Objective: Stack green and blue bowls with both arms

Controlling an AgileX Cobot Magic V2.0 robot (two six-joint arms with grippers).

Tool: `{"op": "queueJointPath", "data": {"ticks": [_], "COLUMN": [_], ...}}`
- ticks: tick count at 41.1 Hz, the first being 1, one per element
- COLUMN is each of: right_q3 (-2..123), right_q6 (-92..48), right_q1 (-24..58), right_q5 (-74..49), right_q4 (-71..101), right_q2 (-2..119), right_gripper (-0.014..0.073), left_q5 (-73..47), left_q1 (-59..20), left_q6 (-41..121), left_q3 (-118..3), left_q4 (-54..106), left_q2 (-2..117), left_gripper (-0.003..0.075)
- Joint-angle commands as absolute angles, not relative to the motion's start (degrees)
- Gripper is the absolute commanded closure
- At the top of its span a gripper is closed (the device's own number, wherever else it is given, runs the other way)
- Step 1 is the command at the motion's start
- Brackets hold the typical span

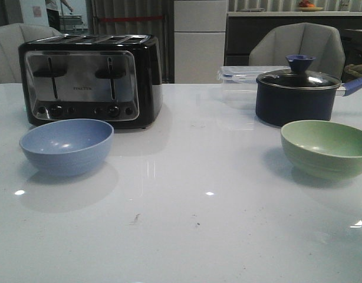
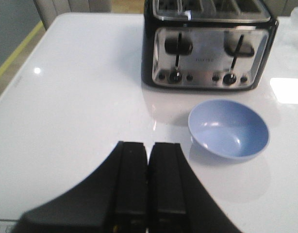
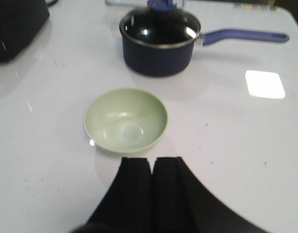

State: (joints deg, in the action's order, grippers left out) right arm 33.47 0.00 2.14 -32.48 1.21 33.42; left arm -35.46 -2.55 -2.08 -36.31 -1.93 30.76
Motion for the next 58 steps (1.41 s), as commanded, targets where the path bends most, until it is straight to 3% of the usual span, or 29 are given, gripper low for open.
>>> {"op": "queueJointPath", "data": {"ticks": [1,12,14,17,21,26,41,58], "right_q3": [35.6,35.6,35.6,35.6,35.6,36.2,49.3,65.7], "right_q6": [-0.5,-0.5,-0.5,-0.5,-0.5,-0.5,0.0,-8.5], "right_q1": [2.2,2.2,2.2,2.2,2.2,2.1,-7.2,-7.6], "right_q5": [-30.3,-32.6,-32.9,-32.8,-32.1,-31.0,-36.3,-39.3], "right_q4": [0.9,0.9,0.9,0.9,0.9,0.9,3.1,13.0], "right_q2": [38.0,47.8,49.3,51.3,53.0,54.5,68.1,91.2], "right_gripper": [0.0537,0.0531,0.0497,0.0372,0.0158,0.0029,0.0035,0.0035], "left_q5": [-31.9,-31.4,-30.9,-30.3,-29.7,-29.6,-29.6,-29.6], "left_q1": [-2.6,-2.6,-2.6,-2.6,-2.6,-2.6,-2.6,-2.6], "left_q6": [-2.2,-2.2,-2.2,-2.2,-2.2,-2.2,-2.2,-2.2], "left_q3": [-37.1,-37.0,-37.0,-37.0,-37.0,-37.0,-37.0,-37.0], "left_q4": [-1.9,-1.9,-1.9,-1.9,-1.9,-1.9,-1.9,-1.9], "left_q2": [34.2,42.0,42.9,43.7,44.5,44.5,44.5,44.5], "left_gripper": [0.0627,0.0627,0.0617,0.0549,0.0377,0.0233,0.0223,0.0223]}}
